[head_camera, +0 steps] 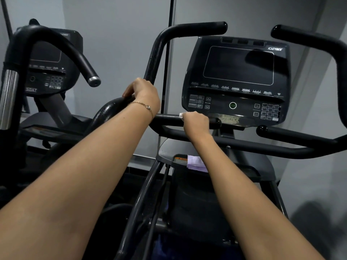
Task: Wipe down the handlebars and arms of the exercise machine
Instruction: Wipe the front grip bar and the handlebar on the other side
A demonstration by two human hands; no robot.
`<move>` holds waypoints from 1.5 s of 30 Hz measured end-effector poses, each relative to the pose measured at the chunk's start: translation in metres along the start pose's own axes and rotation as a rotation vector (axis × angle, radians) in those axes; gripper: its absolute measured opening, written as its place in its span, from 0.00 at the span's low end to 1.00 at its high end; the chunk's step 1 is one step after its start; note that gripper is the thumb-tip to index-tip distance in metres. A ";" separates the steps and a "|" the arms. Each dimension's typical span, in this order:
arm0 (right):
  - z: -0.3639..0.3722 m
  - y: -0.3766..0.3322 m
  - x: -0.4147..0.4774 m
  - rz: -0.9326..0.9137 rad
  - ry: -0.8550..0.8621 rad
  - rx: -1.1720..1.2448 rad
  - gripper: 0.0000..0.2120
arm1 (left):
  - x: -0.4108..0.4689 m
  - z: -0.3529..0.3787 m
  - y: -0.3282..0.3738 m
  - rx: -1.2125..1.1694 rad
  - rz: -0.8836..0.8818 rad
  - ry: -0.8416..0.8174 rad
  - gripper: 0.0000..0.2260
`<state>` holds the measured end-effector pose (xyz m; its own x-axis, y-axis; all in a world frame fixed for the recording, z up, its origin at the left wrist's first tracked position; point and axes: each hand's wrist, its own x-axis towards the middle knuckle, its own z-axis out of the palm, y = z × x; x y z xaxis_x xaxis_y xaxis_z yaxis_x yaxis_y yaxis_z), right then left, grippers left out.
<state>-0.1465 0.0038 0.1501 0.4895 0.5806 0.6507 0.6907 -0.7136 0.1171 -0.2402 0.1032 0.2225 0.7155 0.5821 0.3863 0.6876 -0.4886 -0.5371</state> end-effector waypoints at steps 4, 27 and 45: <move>0.008 0.013 -0.007 0.048 0.042 -0.026 0.16 | 0.001 0.001 0.001 0.018 -0.012 -0.006 0.13; -0.002 0.034 -0.029 0.030 0.203 -0.003 0.11 | 0.003 0.005 -0.001 0.053 0.012 0.029 0.14; 0.043 0.028 -0.068 1.260 0.135 1.927 0.06 | 0.004 0.006 -0.006 0.072 0.070 0.036 0.12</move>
<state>-0.1376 -0.0393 0.0769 0.9617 0.2221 -0.1604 -0.2595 0.5508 -0.7933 -0.2422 0.1128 0.2231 0.7664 0.5237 0.3719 0.6259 -0.4786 -0.6158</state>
